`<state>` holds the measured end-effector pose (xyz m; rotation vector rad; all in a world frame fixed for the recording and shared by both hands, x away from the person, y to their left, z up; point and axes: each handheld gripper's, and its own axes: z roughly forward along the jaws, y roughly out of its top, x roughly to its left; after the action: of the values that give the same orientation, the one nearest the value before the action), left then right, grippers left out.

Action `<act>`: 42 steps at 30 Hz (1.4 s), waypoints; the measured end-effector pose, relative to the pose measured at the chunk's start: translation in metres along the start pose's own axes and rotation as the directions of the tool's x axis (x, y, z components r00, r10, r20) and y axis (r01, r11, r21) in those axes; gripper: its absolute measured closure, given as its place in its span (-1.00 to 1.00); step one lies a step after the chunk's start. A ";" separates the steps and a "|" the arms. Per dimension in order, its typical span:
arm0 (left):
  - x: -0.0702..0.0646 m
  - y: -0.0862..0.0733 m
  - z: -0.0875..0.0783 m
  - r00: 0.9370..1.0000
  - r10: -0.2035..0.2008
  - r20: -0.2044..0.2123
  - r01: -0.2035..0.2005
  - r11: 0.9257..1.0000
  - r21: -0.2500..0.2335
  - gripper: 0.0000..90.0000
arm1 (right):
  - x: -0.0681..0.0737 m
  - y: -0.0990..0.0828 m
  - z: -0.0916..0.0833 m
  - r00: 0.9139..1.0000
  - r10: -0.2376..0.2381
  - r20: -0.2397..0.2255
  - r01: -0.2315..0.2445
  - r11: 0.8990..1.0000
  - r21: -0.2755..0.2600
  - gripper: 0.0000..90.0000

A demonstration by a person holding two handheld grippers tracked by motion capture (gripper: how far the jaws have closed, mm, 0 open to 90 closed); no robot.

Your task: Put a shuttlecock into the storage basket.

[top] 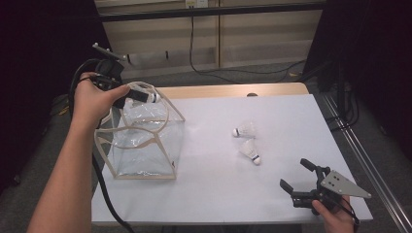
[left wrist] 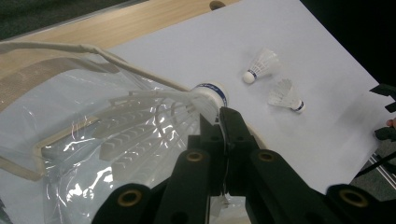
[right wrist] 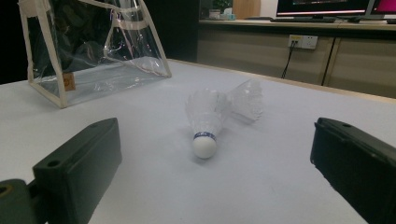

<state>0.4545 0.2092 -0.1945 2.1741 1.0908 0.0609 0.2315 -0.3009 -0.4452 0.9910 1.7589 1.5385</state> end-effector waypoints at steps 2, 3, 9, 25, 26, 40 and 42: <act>0.001 0.000 0.001 1.000 -0.001 -0.004 0.001 1.000 0.002 0.98 | 0.000 0.000 0.000 1.000 0.000 0.000 0.000 1.000 0.001 -0.96; 0.002 -0.001 0.002 1.000 -0.003 -0.002 0.003 1.000 0.005 0.98 | 0.000 0.000 0.000 1.000 0.001 0.000 -0.001 1.000 0.002 -0.96; 0.006 -0.003 0.005 1.000 -0.009 -0.008 0.009 1.000 0.002 0.98 | 0.000 0.000 0.000 1.000 -0.001 0.001 0.001 1.000 0.000 -0.96; 0.016 -0.006 0.009 0.999 -0.025 -0.025 0.025 1.000 0.004 0.98 | 0.000 0.000 0.000 1.000 0.000 0.000 0.000 1.000 0.001 -0.96; 0.017 -0.006 0.010 0.999 -0.027 -0.025 0.028 1.000 0.003 0.98 | 0.000 0.000 0.000 1.000 0.000 0.000 0.000 1.000 0.001 -0.96; 0.024 -0.004 0.018 0.999 -0.037 -0.037 0.038 0.999 0.009 0.97 | 0.000 0.000 0.000 1.000 -0.002 0.002 0.002 1.000 -0.002 -0.96; 0.025 -0.004 0.020 0.998 -0.042 -0.040 0.043 0.999 0.013 0.97 | -0.001 0.000 -0.001 1.000 -0.001 0.004 0.001 1.000 -0.002 -0.96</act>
<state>0.4744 0.2178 -0.2180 2.1694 1.1624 0.0783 0.2314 -0.3018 -0.4453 0.9905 1.7547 1.5366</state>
